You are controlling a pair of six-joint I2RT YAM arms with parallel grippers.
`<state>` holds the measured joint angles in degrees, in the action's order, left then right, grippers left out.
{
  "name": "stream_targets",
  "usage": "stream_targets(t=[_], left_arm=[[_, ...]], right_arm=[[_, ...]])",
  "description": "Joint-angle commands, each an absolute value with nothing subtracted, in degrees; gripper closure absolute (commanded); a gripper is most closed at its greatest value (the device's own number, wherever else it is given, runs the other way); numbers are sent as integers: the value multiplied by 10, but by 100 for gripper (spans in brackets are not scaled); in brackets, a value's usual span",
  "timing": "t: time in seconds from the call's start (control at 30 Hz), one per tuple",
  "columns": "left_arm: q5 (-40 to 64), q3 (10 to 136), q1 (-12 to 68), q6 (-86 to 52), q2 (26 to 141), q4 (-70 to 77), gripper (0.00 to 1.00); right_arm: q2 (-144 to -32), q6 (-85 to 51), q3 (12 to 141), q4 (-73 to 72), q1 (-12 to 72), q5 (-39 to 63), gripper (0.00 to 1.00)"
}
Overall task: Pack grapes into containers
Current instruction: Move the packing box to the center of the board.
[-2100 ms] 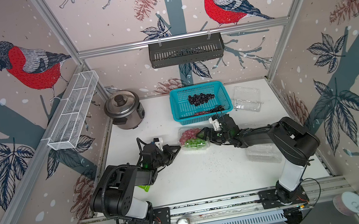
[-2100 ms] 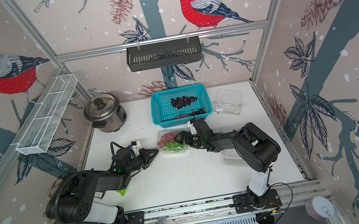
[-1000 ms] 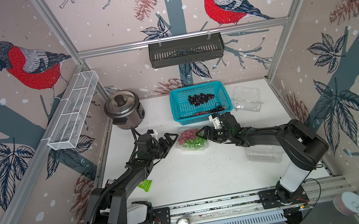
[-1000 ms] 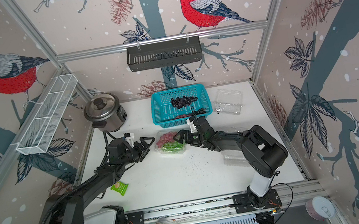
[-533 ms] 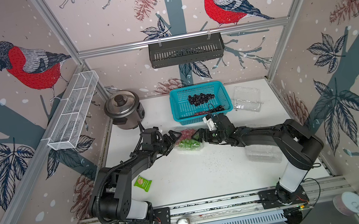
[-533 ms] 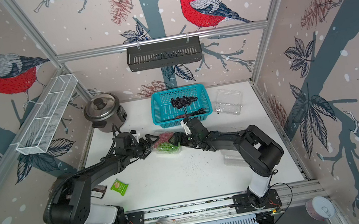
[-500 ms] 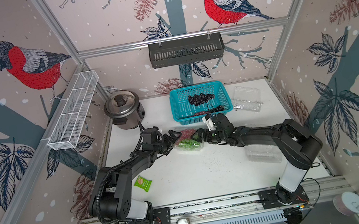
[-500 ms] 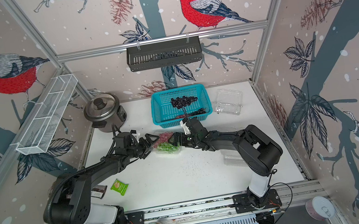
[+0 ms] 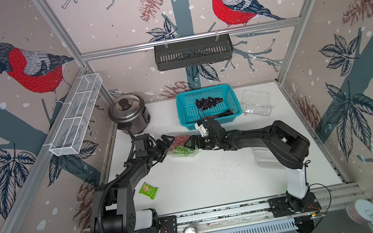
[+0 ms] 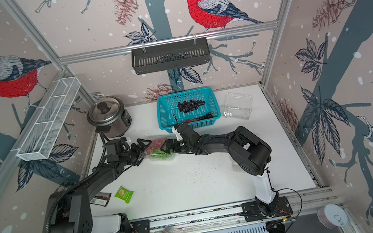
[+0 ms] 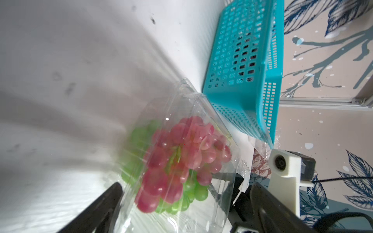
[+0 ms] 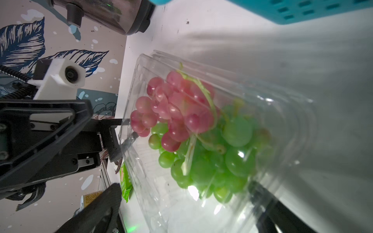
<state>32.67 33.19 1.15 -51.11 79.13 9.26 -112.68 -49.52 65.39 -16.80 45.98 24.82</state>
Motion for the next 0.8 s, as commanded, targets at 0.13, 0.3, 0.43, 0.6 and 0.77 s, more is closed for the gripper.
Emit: stream_targets(t=[0.13,0.3,0.43,0.6,0.77], left_arm=[[339,327,-57,-488,795,53,2],[348,339,-80,-503,824,81,2],[355,360,-82,-516,852,95,2],[349,372,-89,-501,854,66,2],[336,361,-115,-476,819,17,2]], right_arm=[[-1194,-520,744,-180,476,270,0],[-1242,-530,808,-174,478,274,0],[-1258,-529,840,-155,476,271,0],[-1238,-511,834,-134,465,257,0],[-1205,-491,798,-125,456,246,0]])
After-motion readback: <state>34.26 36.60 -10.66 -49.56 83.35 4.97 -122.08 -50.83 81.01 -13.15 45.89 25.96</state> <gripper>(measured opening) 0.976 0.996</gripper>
